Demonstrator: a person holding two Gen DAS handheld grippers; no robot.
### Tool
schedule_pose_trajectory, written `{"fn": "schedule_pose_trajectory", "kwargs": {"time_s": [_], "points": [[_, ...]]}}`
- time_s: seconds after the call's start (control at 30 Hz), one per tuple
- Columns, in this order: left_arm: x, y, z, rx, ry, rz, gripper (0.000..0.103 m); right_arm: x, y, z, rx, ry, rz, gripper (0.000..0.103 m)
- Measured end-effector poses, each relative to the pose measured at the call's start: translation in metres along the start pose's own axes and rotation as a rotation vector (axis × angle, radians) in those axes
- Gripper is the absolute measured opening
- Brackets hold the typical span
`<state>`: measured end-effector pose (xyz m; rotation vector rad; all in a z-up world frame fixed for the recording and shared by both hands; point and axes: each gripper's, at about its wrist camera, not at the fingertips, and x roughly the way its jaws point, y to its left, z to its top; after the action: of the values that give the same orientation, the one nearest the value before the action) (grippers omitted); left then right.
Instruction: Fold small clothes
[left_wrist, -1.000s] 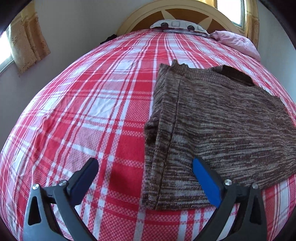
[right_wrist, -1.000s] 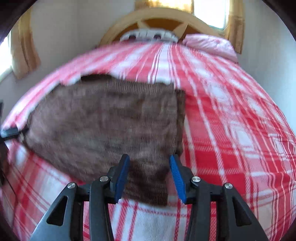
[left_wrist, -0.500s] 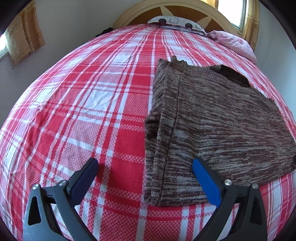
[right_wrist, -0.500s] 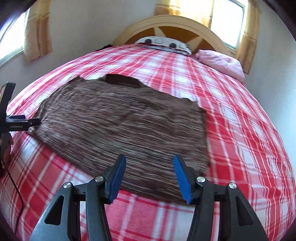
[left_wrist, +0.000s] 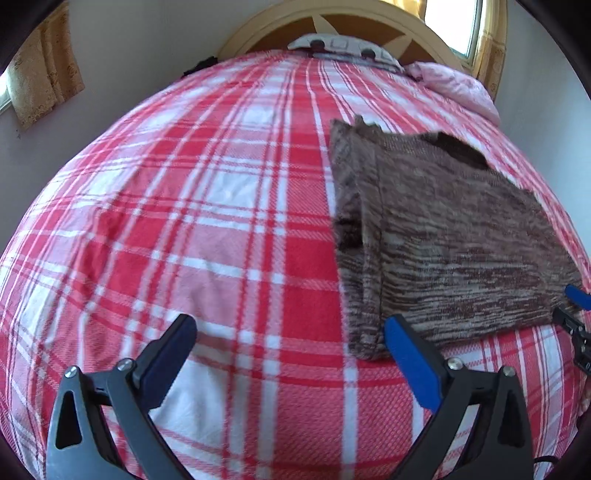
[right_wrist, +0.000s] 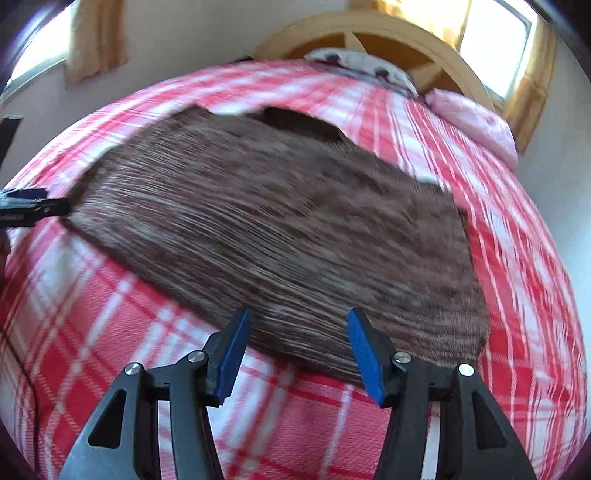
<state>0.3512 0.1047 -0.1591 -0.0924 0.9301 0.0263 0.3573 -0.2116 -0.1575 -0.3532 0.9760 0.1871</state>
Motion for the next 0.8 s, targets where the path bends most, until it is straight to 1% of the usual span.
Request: {"fn": "schedule_pose_trajectory", "kwargs": {"time_s": [0.07,0.13,0.2,0.3,0.37,0.43,0.57,0.67,0.73,0.8], "points": [[-0.009,0.015,0.004,-0.014,-0.047,0.006,0.103,-0.013,0.022,0.006,-0.057,-0.057,0.018,0.056],[-0.011,0.029,0.010,-0.025,-0.054,0.004,0.103,-0.019,0.047,0.013,-0.126,-0.100,0.023,0.056],[-0.013,0.046,0.017,-0.045,-0.064,0.003,0.103,-0.019,0.084,0.025,-0.233,-0.135,0.015,0.056],[-0.017,0.063,0.023,-0.061,-0.083,-0.036,0.103,-0.018,0.131,0.031,-0.367,-0.185,-0.012,0.055],[-0.017,0.075,0.027,-0.077,-0.087,-0.071,0.103,-0.018,0.162,0.034,-0.449,-0.222,-0.007,0.055],[-0.015,0.083,0.029,-0.098,-0.080,-0.088,0.103,-0.016,0.188,0.033,-0.511,-0.243,-0.004,0.055],[-0.007,0.094,0.032,-0.123,-0.069,-0.126,0.103,-0.008,0.220,0.036,-0.561,-0.258,-0.009,0.055],[-0.002,0.095,0.035,-0.112,-0.071,-0.159,0.103,0.002,0.230,0.039,-0.570,-0.253,-0.032,0.055],[0.004,0.094,0.039,-0.107,-0.067,-0.195,0.103,0.007,0.237,0.038,-0.578,-0.245,-0.041,0.055],[0.009,0.094,0.043,-0.112,-0.060,-0.228,0.103,0.007,0.242,0.038,-0.589,-0.260,-0.066,0.055]]}}
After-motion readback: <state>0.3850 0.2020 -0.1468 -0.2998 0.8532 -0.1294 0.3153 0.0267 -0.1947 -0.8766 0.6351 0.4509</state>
